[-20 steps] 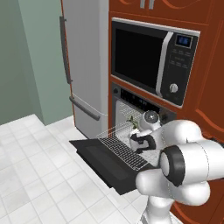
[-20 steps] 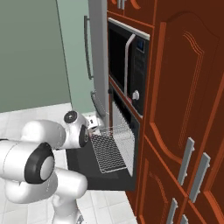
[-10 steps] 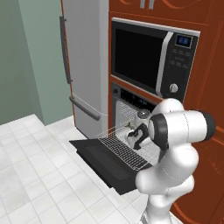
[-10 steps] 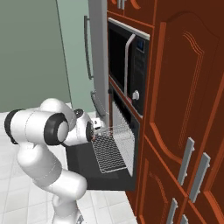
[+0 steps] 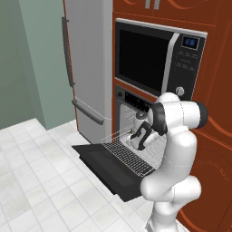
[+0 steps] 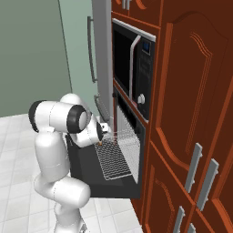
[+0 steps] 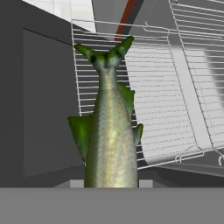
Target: Place the fish on the bottom rack of the oven, and slide the tray back inside. Close the oven door.
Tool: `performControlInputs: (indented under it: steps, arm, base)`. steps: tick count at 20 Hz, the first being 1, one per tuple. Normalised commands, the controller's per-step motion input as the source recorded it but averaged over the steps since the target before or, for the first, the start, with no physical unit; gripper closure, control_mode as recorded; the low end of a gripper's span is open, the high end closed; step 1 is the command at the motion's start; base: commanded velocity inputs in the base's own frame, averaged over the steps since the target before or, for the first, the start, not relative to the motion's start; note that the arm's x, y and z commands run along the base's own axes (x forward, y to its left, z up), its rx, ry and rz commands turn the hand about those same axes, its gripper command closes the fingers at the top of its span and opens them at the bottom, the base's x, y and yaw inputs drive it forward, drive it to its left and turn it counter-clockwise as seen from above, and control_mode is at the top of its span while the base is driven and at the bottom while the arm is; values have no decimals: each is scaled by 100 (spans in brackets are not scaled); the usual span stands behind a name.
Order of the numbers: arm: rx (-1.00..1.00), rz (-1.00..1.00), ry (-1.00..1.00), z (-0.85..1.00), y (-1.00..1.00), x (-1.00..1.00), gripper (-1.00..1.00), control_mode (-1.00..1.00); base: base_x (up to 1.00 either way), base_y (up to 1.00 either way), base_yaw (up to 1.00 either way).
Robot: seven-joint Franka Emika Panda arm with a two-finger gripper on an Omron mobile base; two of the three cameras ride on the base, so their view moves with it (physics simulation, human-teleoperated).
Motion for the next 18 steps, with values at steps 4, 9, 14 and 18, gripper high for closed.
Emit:
performControlInputs:
  steps: [4, 9, 14, 18]
  arm:
    - [0, -2, 0, -57, 0, 46, 100, -100]
    - [0, -1, 0, -64, 0, 39, 100, -100]
    - [0, -2, 0, -54, 0, 39, 100, -100]
    - [0, -2, 0, -42, 0, 47, 100, -100]
  base:
    - [0, 0, 0]
    - [0, 0, 0]
    - [0, 0, 0]
    - [0, 0, 0]
